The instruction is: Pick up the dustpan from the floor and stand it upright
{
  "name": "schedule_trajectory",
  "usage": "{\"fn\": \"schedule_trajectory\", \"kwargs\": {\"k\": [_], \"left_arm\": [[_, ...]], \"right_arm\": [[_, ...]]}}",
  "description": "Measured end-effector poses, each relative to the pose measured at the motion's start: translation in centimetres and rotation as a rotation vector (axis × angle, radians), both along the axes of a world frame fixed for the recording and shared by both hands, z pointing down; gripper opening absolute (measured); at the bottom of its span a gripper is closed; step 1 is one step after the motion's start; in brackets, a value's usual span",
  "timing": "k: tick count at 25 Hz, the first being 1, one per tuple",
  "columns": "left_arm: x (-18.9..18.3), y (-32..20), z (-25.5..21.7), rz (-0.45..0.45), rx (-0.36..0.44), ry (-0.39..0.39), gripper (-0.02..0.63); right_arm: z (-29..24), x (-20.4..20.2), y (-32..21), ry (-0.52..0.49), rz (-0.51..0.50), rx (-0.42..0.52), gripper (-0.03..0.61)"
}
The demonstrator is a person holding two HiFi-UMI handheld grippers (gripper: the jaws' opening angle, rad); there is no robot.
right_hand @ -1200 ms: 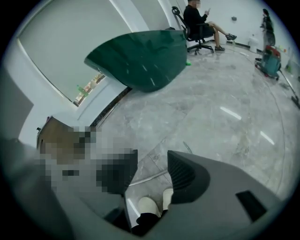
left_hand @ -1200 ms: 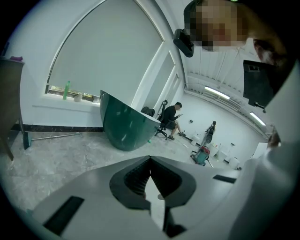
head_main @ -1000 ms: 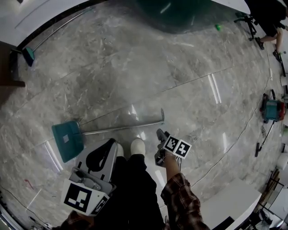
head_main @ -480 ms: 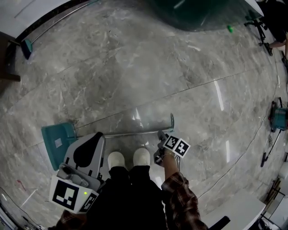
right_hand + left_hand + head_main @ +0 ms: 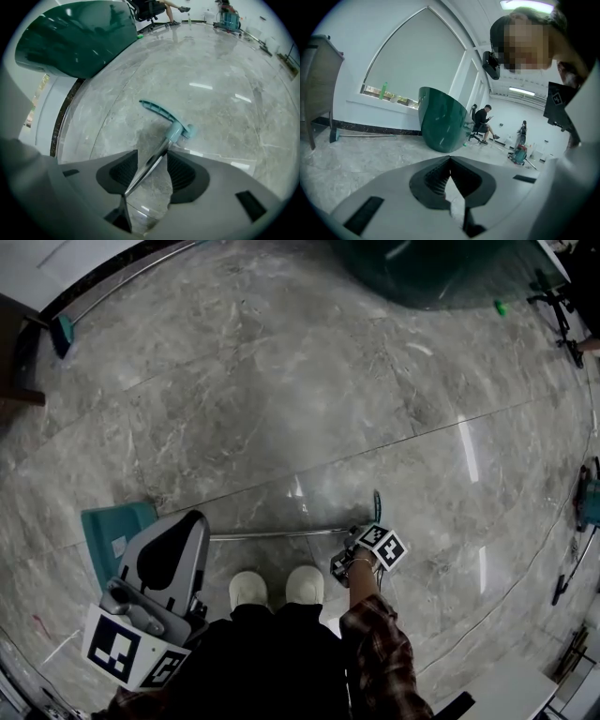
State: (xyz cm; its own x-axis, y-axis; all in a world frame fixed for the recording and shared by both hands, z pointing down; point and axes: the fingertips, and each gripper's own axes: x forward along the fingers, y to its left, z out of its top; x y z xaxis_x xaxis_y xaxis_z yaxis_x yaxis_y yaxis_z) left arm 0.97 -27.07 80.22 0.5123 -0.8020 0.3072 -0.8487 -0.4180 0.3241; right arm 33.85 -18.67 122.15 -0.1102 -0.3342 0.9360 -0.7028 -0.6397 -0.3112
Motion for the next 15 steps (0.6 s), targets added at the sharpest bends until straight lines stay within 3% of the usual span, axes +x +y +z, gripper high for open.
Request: {"fn": "schedule_trajectory", "kwargs": {"k": [8, 15], "left_arm": [[-0.2, -0.5, 0.6, 0.004, 0.008, 0.019, 0.011], [-1.4, -0.3, 0.3, -0.021, -0.01, 0.02, 0.011]], "right_arm": [[1.5, -0.4, 0.4, 0.014, 0.013, -0.062, 0.186], [-0.8, -0.3, -1.1, 0.01, 0.08, 0.057, 0.151]]}}
